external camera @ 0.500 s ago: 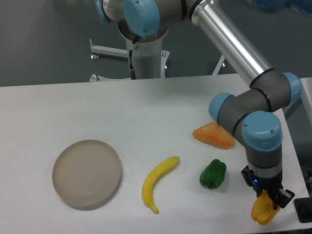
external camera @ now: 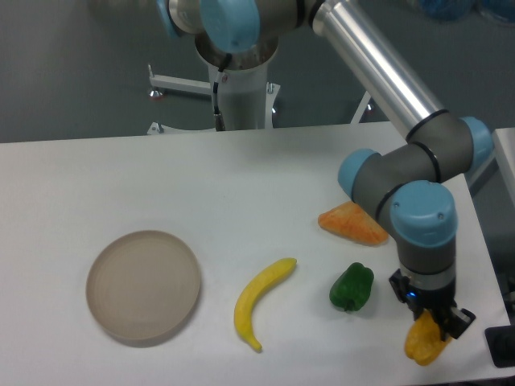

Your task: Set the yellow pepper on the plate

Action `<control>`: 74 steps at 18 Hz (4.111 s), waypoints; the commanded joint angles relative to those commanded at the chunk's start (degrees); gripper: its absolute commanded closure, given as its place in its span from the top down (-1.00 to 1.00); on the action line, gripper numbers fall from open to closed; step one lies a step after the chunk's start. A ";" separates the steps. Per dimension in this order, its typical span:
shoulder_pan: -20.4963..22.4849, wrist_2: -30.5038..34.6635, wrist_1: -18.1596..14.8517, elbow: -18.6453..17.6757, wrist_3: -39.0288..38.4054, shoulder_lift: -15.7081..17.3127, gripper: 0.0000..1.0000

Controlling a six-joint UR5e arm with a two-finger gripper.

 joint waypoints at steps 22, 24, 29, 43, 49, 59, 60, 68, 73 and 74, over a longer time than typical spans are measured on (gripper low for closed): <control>-26.01 -5.62 -12.23 -19.97 -50.88 14.61 -0.12; -27.51 -7.11 -12.05 -19.97 -53.52 13.30 -0.12; -30.06 -7.64 -10.83 -19.79 -56.96 9.78 -0.11; -30.50 -7.56 -9.06 -19.88 -56.79 7.58 -0.08; -30.24 -7.12 -8.89 -19.10 -56.26 8.45 1.00; -19.79 -1.32 -9.06 -18.39 -38.71 12.06 1.00; -18.82 -0.80 -8.89 -18.22 -36.07 12.06 1.00; -10.03 0.00 -8.27 -17.33 -17.25 12.41 1.00; -7.74 0.00 -7.92 -17.42 -12.41 12.32 1.00; -7.65 -0.09 -7.48 -17.42 -11.88 12.23 1.00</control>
